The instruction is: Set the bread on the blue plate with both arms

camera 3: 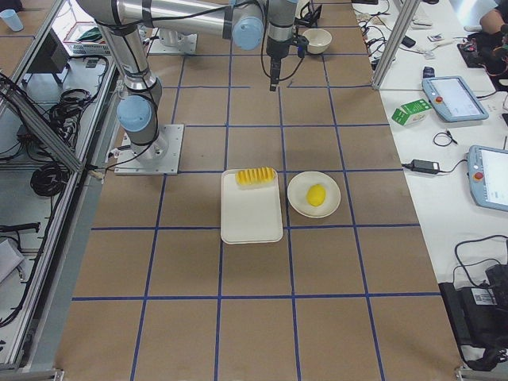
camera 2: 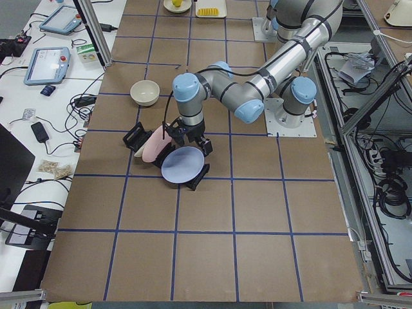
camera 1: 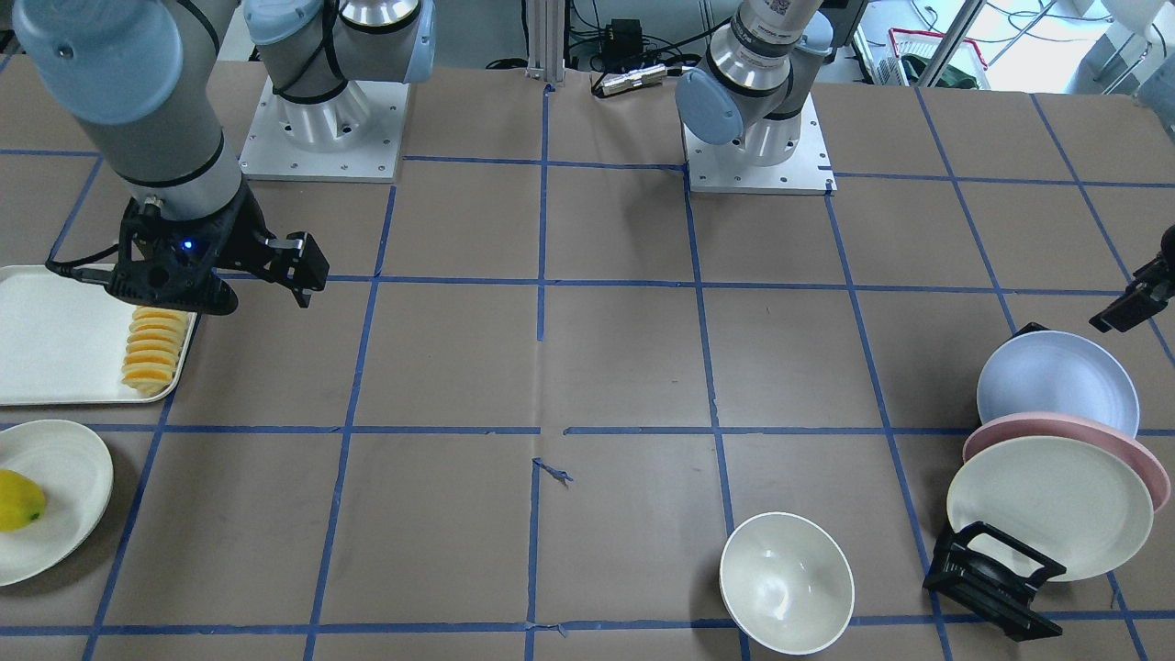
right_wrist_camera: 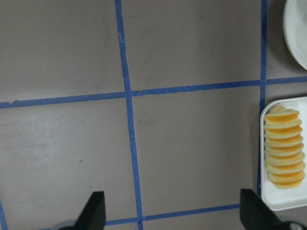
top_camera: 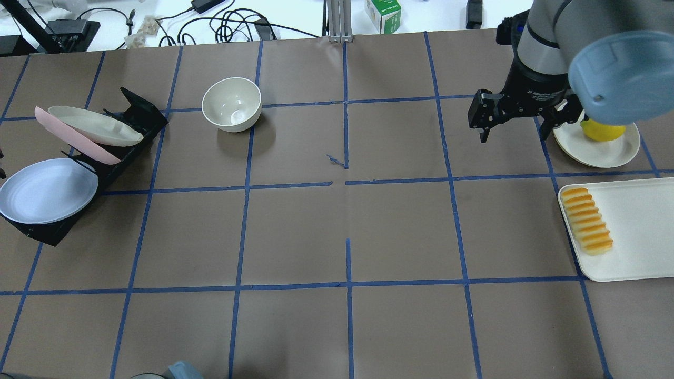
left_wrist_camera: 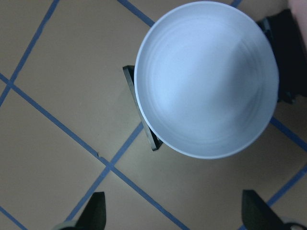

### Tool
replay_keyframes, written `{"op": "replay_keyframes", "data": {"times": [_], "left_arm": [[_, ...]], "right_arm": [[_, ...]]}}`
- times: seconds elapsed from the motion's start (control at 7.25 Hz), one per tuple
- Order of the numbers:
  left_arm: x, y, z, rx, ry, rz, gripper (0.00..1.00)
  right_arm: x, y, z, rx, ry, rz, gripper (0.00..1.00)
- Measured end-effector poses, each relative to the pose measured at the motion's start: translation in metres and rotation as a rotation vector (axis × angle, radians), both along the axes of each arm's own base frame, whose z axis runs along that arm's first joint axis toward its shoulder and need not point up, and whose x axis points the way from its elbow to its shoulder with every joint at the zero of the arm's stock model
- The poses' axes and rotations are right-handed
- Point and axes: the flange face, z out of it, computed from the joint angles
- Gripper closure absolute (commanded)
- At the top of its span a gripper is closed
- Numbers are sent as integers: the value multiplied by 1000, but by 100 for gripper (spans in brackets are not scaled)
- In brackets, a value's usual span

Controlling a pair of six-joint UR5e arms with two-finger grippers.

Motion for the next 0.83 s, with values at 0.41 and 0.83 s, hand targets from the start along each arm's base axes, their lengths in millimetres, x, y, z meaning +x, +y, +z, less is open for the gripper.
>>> {"op": "replay_keyframes", "data": {"times": [0.41,0.83], "left_arm": [[32,-16,-55,38,-23,-33,12],[45,-16,-79,67,-11,-24,13]], "right_arm": [[-52,-32,7,-31,-88,64,0],[-195,-31,2,-14,-79,101,0]]}}
